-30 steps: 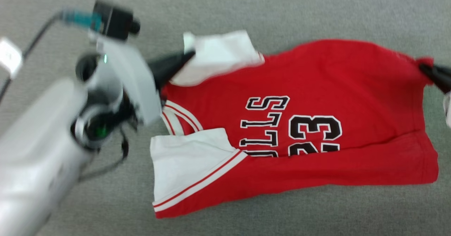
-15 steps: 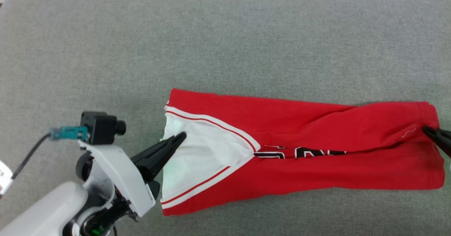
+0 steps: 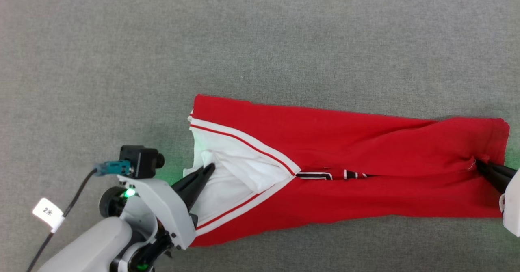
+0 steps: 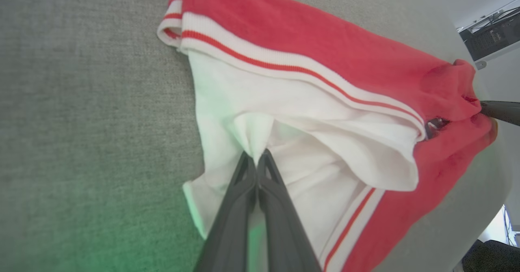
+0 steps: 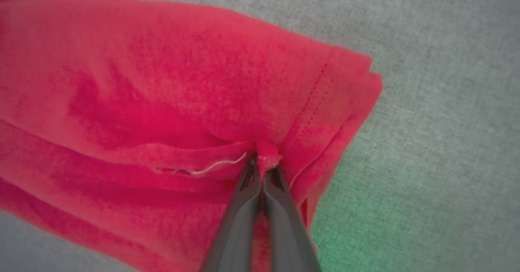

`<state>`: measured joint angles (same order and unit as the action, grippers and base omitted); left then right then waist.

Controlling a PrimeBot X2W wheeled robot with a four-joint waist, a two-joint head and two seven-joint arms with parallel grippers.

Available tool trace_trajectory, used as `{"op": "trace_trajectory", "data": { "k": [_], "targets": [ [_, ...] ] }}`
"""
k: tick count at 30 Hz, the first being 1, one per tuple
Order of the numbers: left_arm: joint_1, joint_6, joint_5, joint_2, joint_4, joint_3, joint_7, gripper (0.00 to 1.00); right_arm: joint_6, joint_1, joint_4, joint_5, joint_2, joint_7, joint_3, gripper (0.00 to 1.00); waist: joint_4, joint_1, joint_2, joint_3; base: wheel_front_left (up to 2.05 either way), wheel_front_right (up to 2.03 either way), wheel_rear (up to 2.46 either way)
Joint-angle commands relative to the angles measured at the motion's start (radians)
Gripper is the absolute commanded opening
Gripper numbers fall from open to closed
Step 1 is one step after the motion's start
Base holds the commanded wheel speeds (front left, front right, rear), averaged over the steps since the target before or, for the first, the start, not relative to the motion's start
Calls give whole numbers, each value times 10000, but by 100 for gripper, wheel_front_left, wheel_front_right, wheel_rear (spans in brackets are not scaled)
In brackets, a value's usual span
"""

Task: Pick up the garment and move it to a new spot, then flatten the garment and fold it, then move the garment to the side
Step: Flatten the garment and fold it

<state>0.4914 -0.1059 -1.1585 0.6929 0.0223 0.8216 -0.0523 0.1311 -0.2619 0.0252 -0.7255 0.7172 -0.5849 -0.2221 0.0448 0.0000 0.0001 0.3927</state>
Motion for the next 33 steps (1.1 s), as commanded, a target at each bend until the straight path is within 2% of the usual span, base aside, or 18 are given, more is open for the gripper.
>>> {"op": "trace_trajectory", "data": {
  "k": [1,4,5,6,7,8,15,21,27,31,33],
  "targets": [
    [179,27,179,-213,386,132,62,0,-8,-52,296,126,-209,-3,-229,0,10,0,-1,95,0,0,0],
    [264,139,261,-448,801,183,217,0,-10,-206,468,225,-295,83,-372,0,-13,0,-1,127,0,0,0],
    [282,176,209,-527,858,140,281,2,-10,-240,488,234,-308,155,-403,18,-25,0,-1,112,0,0,0],
    [267,243,141,-570,899,76,376,22,-10,-293,515,211,-336,203,-396,49,-36,0,-1,75,0,0,0],
    [246,267,129,-587,919,30,470,47,-10,-328,535,133,-355,251,-376,92,-45,0,-1,18,0,0,0],
    [207,295,85,-603,920,-32,576,100,-10,-344,542,47,-366,289,-333,100,-53,0,-1,-54,0,0,0],
    [-214,238,3,-559,530,-318,1236,100,-10,-126,320,-736,-51,52,126,100,-20,0,-1,-716,0,0,0],
    [-893,-446,331,-683,52,-506,2253,100,-10,369,583,-1345,128,-920,732,100,278,0,-1,-1354,0,0,0],
    [-1820,-874,489,-1567,87,-833,3036,100,-10,1007,924,-1596,143,-1879,1317,100,771,0,-1,-1551,0,0,0],
    [-2337,-834,1073,-2222,352,-1333,3165,100,-10,1232,1059,-1494,96,-1997,1870,100,1123,0,-1,-1577,0,0,0],
    [-2523,-779,1696,-2534,430,-1767,3168,100,-10,1270,1139,-1404,52,-2094,2108,100,1296,0,-1,-1598,0,0,0]
  ]
}}
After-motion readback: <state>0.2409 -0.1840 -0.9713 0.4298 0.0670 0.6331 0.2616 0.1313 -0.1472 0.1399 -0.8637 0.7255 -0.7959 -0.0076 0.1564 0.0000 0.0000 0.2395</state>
